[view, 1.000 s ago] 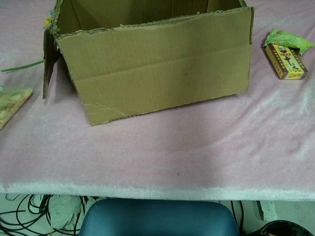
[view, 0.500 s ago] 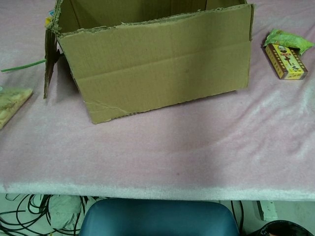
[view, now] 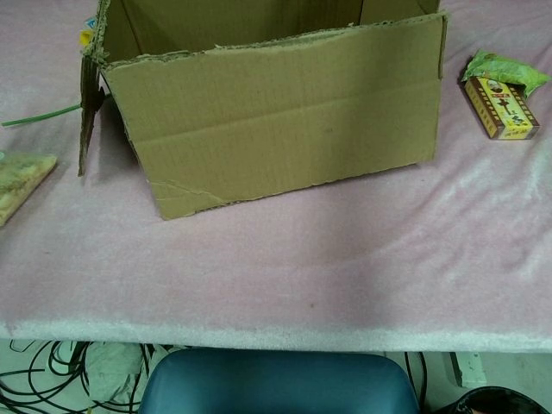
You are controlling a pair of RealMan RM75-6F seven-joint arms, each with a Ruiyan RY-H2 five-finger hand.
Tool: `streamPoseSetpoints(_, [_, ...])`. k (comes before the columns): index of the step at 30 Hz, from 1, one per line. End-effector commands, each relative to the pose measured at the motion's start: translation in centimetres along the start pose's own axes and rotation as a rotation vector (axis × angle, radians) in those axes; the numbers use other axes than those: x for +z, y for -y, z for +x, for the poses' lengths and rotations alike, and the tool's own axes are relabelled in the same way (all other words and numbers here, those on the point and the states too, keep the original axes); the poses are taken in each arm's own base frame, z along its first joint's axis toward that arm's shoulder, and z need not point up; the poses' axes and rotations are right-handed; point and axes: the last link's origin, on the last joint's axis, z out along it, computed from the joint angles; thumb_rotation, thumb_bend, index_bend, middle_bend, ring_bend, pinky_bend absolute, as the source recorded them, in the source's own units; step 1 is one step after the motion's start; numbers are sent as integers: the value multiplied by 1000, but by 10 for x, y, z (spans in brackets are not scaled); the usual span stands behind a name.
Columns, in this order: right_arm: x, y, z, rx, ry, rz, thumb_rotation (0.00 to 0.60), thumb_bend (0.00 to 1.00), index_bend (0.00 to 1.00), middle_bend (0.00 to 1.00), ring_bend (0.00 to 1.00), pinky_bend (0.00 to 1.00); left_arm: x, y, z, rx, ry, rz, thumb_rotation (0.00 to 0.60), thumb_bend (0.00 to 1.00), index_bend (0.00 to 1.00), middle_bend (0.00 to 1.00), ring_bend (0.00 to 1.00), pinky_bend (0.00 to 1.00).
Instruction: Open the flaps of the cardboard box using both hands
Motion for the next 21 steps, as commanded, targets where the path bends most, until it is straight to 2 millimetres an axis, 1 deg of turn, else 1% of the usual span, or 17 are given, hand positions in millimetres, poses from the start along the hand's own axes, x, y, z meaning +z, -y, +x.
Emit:
streamPoseSetpoints(1, [-2, 0, -3, 2, 5, -2, 600, 270, 57, 130, 119, 234, 0, 0, 0, 0, 0, 0, 600, 119, 0, 0, 0, 0])
streamPoseSetpoints(6, [-5, -4, -9, 1, 15, -14, 600, 259, 47, 117, 115, 234, 0, 0, 0, 3, -2, -1, 600, 119, 0, 0, 0, 0])
streamPoseSetpoints(11, [-10, -10, -20, -12, 40, -28, 600, 257, 46, 108, 108, 230, 0, 0, 0, 3, -5, -2, 600, 119, 0, 0, 0, 0])
streamPoseSetpoints(15, [-17, -13, -36, -12, 82, -34, 600, 258, 46, 108, 108, 229, 0, 0, 0, 2, -5, -3, 600, 119, 0, 0, 0, 0])
streamPoseSetpoints(17, [-25, -13, -51, -14, 128, -37, 600, 257, 46, 108, 108, 229, 0, 0, 0, 3, -7, -3, 600, 119, 0, 0, 0, 0])
streamPoseSetpoints(21, [-33, -12, -66, -10, 169, -48, 600, 257, 45, 108, 108, 229, 0, 0, 0, 4, -7, -4, 600, 119, 0, 0, 0, 0])
